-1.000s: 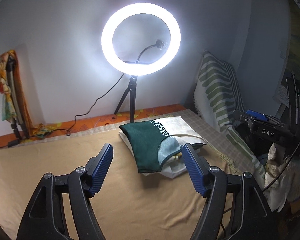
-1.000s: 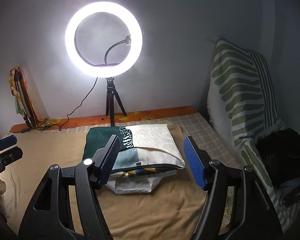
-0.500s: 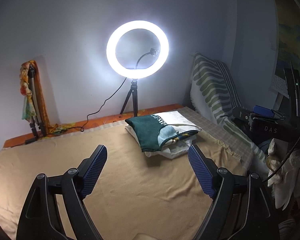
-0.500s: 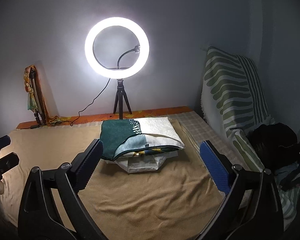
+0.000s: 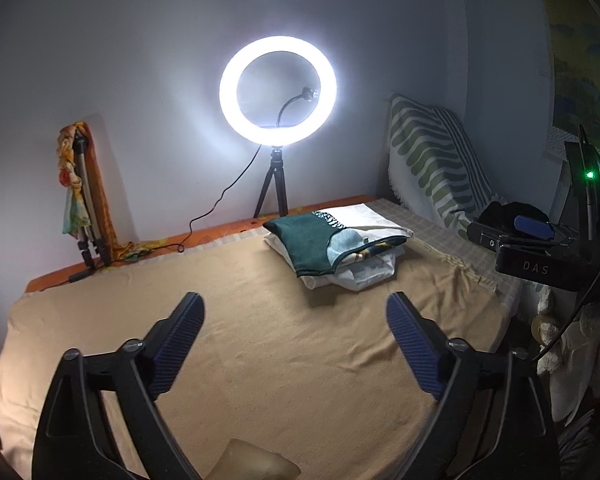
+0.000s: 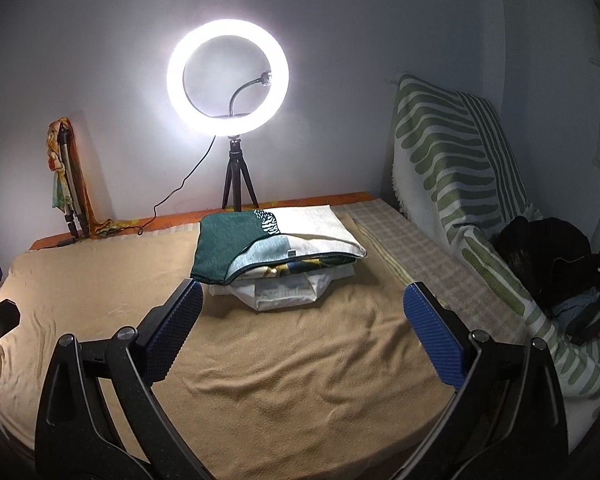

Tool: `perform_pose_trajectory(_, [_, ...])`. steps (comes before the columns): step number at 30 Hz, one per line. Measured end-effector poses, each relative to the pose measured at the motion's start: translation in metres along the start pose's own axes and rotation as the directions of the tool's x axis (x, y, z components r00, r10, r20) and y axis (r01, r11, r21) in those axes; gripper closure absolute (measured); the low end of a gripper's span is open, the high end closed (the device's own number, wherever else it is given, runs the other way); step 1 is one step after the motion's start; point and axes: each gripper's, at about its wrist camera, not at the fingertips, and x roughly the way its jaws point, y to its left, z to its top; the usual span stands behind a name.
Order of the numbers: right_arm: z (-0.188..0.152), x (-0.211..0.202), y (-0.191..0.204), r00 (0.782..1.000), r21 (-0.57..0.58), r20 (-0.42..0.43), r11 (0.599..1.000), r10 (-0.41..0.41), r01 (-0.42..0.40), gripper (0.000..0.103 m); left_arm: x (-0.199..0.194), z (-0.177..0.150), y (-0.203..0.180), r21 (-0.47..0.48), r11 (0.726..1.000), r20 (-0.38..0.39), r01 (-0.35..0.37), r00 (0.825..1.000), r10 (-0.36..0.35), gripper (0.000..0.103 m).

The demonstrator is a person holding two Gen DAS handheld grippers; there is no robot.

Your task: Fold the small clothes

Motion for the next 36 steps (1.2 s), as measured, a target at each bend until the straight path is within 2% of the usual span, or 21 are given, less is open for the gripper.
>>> perform_pose_trajectory(1, [-0.003,0.001,0.0,1.0,0.0,0.001,1.0,-0.007,0.007,0.001,0.001,-0.002,0.0,0.004,1.0,-0.001,0.002,1.0,-0.002,0.002])
perform_pose_trajectory(7, [-0.019,0.01,0.005,0.999,-0.007,0.034,0.999,-0.04,0.04,0.0,0.007,-0.01,-0.002,0.024,1.0,-0.031,0.0,1.0,0.001,0.002])
perform_pose_trajectory(17, [-0.023,0.018,0.005,0.999,0.03,0.04,0.999,-0.03,0.029,0.0,0.007,-0.02,-0.004,0.039,0.999,-0.062,-0.001,0.998,0.003,0.002])
perform_pose_trajectory(36, [-0.029,0.027,0.004,1.0,0.021,0.023,1.0,-0.02,0.019,0.0,0.006,-0.023,0.0,0.042,0.999,-0.076,-0.011,0.997,0.014,0.001])
